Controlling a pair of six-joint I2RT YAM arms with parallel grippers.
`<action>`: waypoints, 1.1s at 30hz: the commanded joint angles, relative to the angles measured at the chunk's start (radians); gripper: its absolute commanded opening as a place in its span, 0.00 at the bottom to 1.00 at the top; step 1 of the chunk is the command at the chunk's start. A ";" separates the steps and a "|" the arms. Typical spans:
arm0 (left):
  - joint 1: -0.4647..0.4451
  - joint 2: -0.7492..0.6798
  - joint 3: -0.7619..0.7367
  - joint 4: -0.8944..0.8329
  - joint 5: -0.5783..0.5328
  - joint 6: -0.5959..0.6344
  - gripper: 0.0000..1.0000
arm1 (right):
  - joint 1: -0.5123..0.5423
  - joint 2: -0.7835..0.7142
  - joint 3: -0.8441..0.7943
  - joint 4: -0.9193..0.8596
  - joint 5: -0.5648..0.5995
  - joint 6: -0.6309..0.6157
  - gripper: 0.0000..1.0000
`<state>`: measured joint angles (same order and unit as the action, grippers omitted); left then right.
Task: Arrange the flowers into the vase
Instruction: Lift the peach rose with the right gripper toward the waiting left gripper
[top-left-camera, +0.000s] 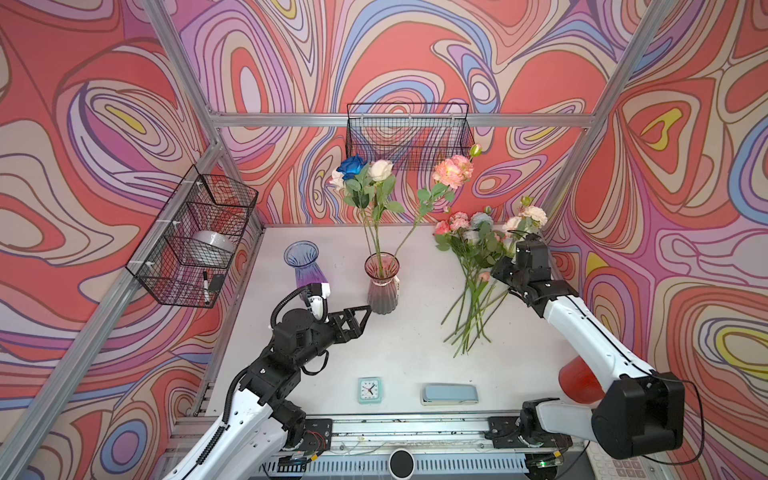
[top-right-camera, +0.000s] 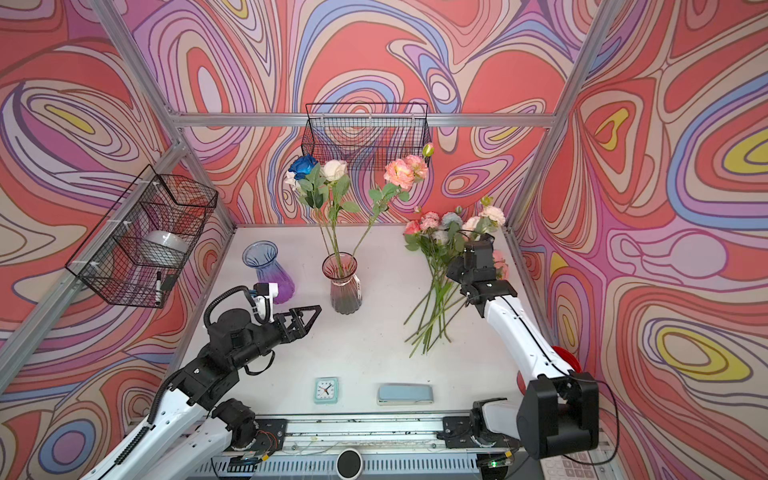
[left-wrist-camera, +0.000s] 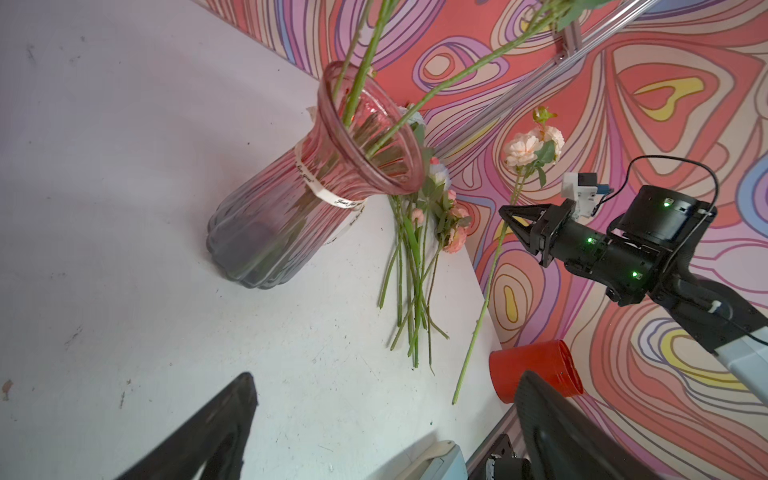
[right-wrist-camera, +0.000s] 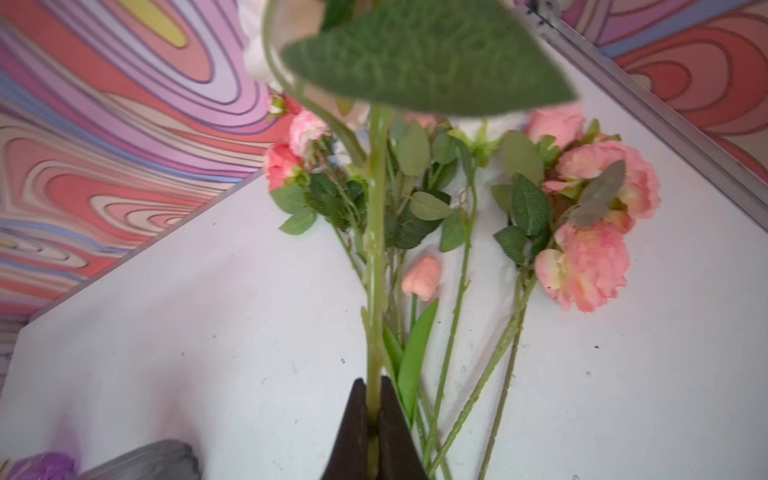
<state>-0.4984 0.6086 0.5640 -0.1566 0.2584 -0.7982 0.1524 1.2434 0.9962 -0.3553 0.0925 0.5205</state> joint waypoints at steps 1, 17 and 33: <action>-0.005 -0.013 0.043 -0.015 0.068 0.050 0.99 | 0.078 -0.107 -0.017 -0.013 -0.058 -0.056 0.00; -0.099 0.126 0.102 0.218 0.432 0.076 0.92 | 0.252 -0.434 -0.101 0.151 -0.566 -0.017 0.00; -0.338 0.290 0.230 0.310 0.388 0.180 0.62 | 0.750 -0.267 -0.049 0.377 -0.389 -0.053 0.00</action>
<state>-0.8200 0.8978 0.7544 0.0875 0.6315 -0.6456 0.8505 0.9489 0.9096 -0.0521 -0.3630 0.5053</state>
